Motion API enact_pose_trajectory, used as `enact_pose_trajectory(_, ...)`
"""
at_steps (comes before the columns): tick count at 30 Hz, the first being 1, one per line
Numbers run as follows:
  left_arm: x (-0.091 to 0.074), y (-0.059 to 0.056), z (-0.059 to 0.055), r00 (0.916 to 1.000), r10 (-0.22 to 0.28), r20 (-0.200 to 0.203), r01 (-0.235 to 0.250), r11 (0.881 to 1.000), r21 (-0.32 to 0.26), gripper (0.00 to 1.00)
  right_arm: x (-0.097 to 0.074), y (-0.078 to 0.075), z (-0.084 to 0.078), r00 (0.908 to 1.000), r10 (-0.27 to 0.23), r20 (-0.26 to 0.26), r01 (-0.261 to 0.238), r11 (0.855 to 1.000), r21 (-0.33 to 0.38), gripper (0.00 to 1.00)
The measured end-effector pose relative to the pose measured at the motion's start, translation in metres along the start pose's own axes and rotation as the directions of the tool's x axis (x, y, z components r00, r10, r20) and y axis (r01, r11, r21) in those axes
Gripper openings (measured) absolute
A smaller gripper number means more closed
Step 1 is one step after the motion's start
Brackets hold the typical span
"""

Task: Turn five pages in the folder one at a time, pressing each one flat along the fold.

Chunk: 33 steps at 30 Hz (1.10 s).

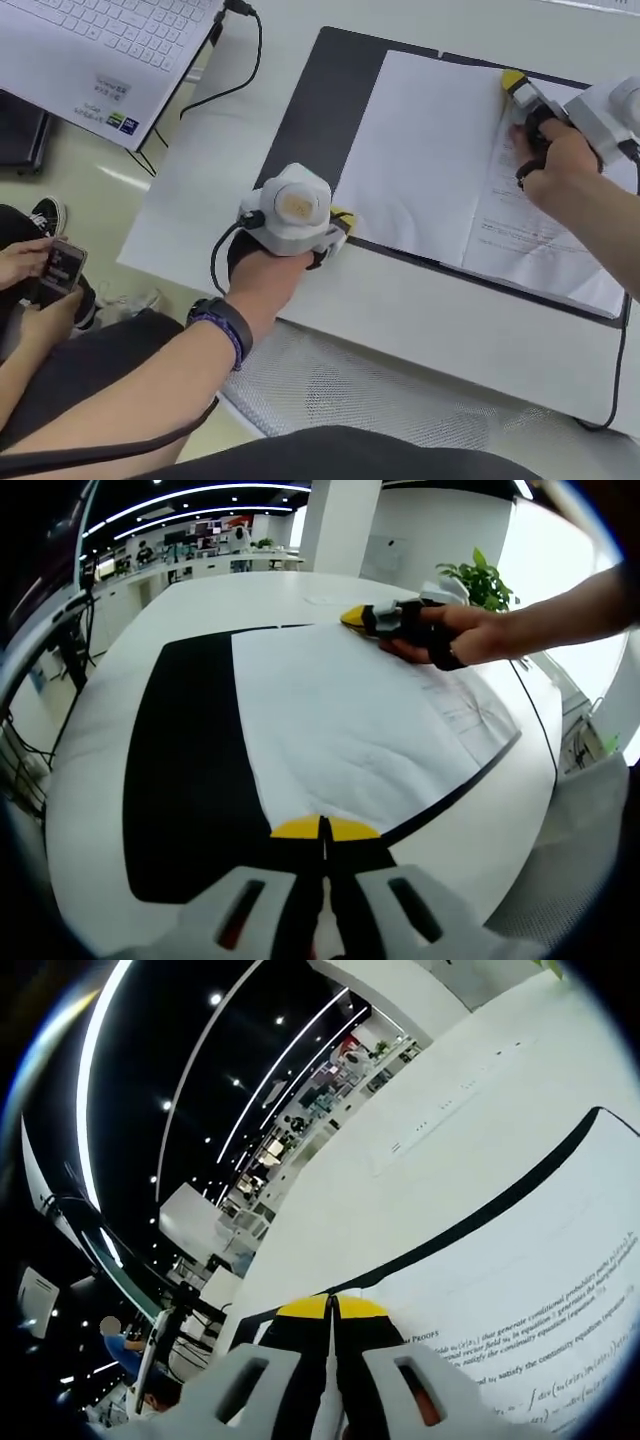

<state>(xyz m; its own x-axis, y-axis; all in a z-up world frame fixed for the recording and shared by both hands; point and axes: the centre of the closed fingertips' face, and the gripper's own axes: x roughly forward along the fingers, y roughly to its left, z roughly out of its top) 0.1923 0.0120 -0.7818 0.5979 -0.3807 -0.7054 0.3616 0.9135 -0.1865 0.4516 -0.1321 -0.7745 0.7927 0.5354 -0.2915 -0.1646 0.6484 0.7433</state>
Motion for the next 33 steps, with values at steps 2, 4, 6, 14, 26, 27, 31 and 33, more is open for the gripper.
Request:
enact_pose_trajectory(2, -0.001, 0.000, 0.000, 1.0000, 0.000, -0.004, 0.000, 1.000, 0.003, 0.00, -0.001, 0.001, -0.001, 1.0000, -0.002, -0.004, 0.002, 1.000, -0.005, 0.00)
enact_pose_trajectory(4, -0.001, -0.001, 0.000, 1.0000, 0.000, -0.004, 0.000, 1.000, 0.004, 0.00, -0.003, 0.002, -0.002, 0.9999, 0.003, -0.010, -0.003, 1.000, -0.001, 0.00)
enact_pose_trajectory(6, -0.001, -0.001, 0.000, 1.0000, 0.000, -0.002, 0.000, 1.000, 0.007, 0.00, -0.005, 0.005, -0.004, 0.9998, 0.009, -0.020, -0.009, 1.000, -0.010, 0.00)
enact_pose_trajectory(14, 0.003, 0.003, -0.001, 1.0000, -0.002, -0.002, 0.002, 1.000, 0.011, 0.00, -0.026, 0.026, -0.030, 0.9910, 0.090, -0.100, -0.100, 0.990, -0.096, 0.00)
enact_pose_trajectory(26, 0.005, 0.004, -0.002, 1.0000, 0.000, -0.001, 0.000, 1.000, 0.018, 0.00, -0.049, 0.037, -0.045, 0.9820, 0.128, -0.139, -0.142, 0.985, -0.096, 0.00)
enact_pose_trajectory(27, 0.005, 0.003, -0.001, 1.0000, 0.000, -0.001, 0.000, 1.000, 0.018, 0.00, -0.053, 0.039, -0.046, 0.9811, 0.132, -0.142, -0.147, 0.985, -0.096, 0.00)
enact_pose_trajectory(31, 0.006, 0.004, -0.002, 1.0000, -0.002, -0.003, 0.002, 1.000, 0.023, 0.00, -0.062, 0.040, -0.051, 0.9773, 0.151, -0.148, -0.167, 0.981, -0.098, 0.00)
enact_pose_trajectory(33, 0.006, 0.004, -0.002, 1.0000, -0.003, -0.003, 0.003, 1.000, 0.024, 0.00, -0.069, 0.043, -0.055, 0.9746, 0.160, -0.156, -0.177, 0.979, -0.098, 0.00)
